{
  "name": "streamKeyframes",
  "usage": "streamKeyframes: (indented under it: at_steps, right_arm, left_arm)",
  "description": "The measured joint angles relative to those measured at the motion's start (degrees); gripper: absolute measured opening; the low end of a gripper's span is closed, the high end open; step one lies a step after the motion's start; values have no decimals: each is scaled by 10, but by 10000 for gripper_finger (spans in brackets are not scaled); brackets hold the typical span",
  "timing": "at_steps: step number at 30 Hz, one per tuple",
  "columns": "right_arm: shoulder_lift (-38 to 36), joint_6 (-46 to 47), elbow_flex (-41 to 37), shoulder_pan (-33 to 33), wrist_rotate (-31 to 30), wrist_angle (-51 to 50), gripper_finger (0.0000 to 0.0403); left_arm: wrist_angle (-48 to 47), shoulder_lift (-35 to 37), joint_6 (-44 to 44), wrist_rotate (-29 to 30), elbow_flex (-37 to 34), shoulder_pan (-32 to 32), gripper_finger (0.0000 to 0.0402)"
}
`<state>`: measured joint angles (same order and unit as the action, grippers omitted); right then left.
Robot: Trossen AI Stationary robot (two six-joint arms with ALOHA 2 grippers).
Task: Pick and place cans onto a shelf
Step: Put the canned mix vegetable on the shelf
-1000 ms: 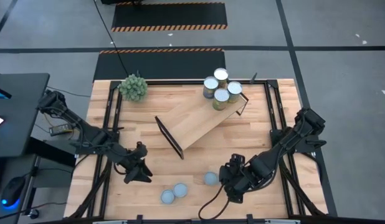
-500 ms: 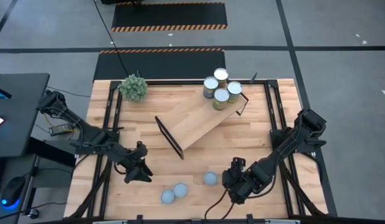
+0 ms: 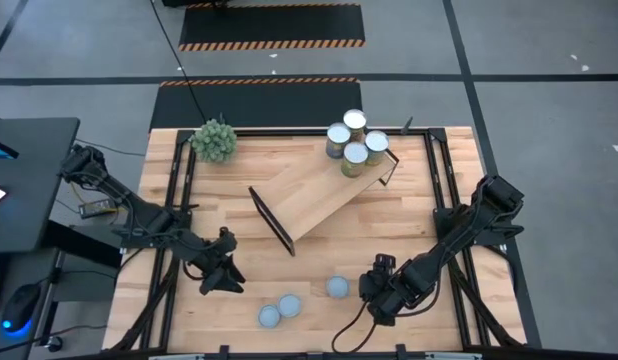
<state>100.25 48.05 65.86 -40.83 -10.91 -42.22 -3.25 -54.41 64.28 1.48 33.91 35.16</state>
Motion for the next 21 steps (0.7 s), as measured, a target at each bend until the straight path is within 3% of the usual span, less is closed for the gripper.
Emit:
streamKeyframes:
  at_steps: [7,14,21]
  right_arm:
    - [-2,-1,-11,3,6,13,283]
    - [-40,-31,-12,44,10,-19,283]
    - [-127,-45,-10,139,34,-42,283]
  left_arm:
    - [2,0,0,27,0,0,215]
    - [2,1,-17,54,0,-13,215]
    - [-1,8,-63,68,0,-46,215]
